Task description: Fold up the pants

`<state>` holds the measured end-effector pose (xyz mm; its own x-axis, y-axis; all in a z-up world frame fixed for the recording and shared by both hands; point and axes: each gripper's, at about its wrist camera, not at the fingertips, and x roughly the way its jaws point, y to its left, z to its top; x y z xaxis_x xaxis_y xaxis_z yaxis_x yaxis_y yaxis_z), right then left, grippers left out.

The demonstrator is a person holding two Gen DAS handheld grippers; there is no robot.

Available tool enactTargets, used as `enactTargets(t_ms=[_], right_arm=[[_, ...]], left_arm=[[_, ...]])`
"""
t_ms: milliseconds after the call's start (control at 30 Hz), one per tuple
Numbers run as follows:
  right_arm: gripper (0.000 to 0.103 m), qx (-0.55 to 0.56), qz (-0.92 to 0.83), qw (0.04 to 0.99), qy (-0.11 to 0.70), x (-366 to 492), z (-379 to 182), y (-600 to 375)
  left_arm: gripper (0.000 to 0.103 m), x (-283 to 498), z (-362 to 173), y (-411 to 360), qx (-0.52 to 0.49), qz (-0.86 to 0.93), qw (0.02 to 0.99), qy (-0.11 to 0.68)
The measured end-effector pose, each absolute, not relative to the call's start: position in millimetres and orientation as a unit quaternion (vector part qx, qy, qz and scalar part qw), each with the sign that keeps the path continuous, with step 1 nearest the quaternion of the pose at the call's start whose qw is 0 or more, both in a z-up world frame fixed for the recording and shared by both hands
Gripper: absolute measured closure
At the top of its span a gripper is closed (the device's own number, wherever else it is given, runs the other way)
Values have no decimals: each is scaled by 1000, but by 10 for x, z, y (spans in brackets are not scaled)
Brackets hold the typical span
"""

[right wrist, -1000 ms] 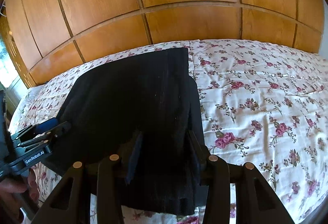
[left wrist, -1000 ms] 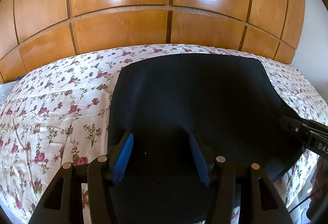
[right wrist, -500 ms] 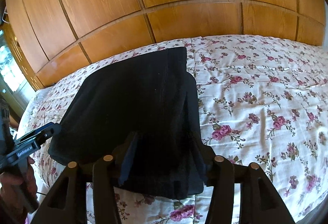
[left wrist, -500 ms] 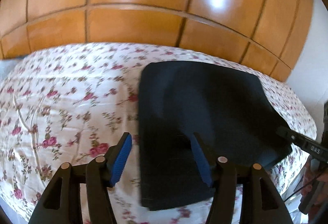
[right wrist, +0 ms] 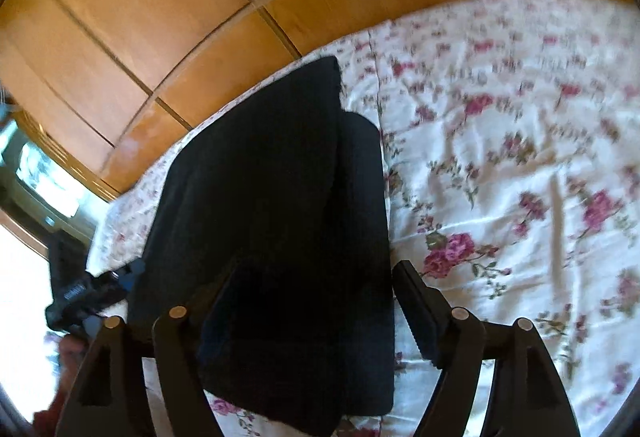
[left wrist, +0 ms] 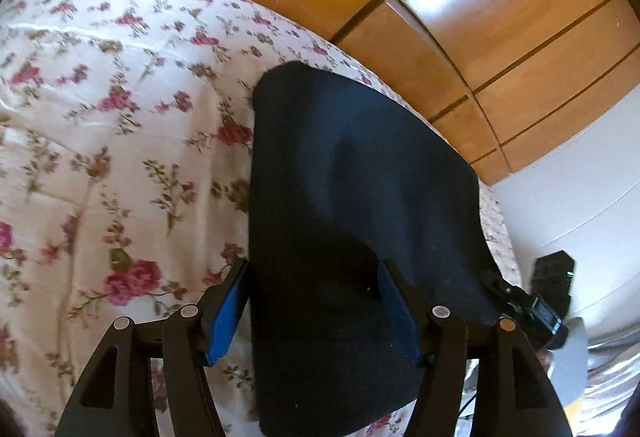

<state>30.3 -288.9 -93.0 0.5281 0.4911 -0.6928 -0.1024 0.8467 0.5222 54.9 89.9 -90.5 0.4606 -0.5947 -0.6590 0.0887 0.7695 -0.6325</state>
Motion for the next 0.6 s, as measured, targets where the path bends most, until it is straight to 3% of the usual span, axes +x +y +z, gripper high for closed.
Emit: enactTargets(t_ms=[167, 267, 367, 433, 600], right_arm=[[26, 281, 208, 816, 461, 406, -1079, -2995], [29, 267, 209, 822, 458, 453, -1068, -2948], [38, 235, 206, 835, 453, 476, -1034, -2848], [50, 230, 207, 840, 445, 473, -998, -2820], [57, 206, 210, 857, 422, 436, -862, -2752]], left_arm=[[36, 619, -1004, 883, -286, -239, 792, 485], [36, 621, -996, 830, -281, -241, 793, 485], [47, 537, -861, 716, -230, -234, 819, 471], [55, 492, -747, 626, -199, -230, 834, 461], [63, 465, -498, 435, -135, -221, 858, 444]])
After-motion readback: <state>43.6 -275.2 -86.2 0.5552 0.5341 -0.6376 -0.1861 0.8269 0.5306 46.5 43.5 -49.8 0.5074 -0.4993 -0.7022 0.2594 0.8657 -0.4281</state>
